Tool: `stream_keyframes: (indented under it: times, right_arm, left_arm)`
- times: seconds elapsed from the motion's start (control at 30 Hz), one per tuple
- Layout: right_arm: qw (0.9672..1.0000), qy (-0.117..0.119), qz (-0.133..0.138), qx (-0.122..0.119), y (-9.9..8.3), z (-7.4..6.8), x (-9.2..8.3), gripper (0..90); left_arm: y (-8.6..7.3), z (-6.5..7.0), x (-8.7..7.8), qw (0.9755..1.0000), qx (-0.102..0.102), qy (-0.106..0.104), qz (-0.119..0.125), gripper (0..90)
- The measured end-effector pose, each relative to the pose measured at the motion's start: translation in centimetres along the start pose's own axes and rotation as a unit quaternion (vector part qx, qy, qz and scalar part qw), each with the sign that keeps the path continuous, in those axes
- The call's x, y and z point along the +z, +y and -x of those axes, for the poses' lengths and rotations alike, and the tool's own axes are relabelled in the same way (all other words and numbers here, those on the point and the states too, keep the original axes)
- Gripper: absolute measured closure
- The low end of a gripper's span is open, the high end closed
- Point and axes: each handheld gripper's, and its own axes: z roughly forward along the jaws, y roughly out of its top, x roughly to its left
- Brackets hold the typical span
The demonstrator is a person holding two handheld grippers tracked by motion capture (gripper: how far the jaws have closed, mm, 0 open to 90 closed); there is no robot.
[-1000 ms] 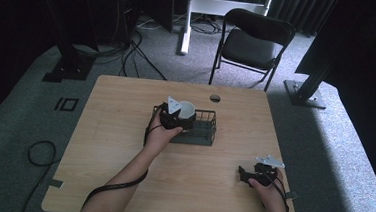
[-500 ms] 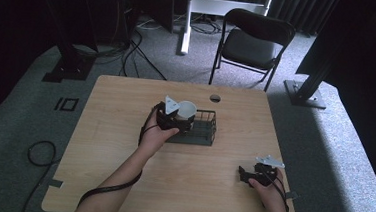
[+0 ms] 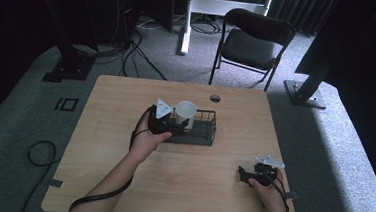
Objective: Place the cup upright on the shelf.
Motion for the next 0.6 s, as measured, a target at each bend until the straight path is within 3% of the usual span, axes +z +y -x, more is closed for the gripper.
stream_keyframes:
  times: [0.07, 0.17, 0.4, 0.6]
  right_arm:
    - [1.0000, 0.000, 0.000, 0.000, 0.0, 0.0, 0.0, 10.5]
    - [1.0000, 0.000, 0.000, 0.000, 0.0, 0.0, 0.0, 10.5]
    - [1.0000, 0.000, 0.000, 0.000, 0.0, 0.0, 0.0, 10.5]
    - [1.0000, 0.000, 0.000, -0.001, 0.0, 0.0, 0.0, 10.5]
  left_arm:
    - [-0.2, -0.1, -0.3, 1.0000, -0.004, -0.004, -0.001, 11.6]
    - [-0.5, -0.3, -0.9, 0.9999, 0.010, -0.001, -0.003, 11.6]
    - [-1.1, -0.8, -2.2, 0.9998, 0.016, -0.001, -0.009, 11.6]
    - [-2.0, -1.7, -3.3, 0.9999, 0.009, 0.005, -0.012, 11.6]
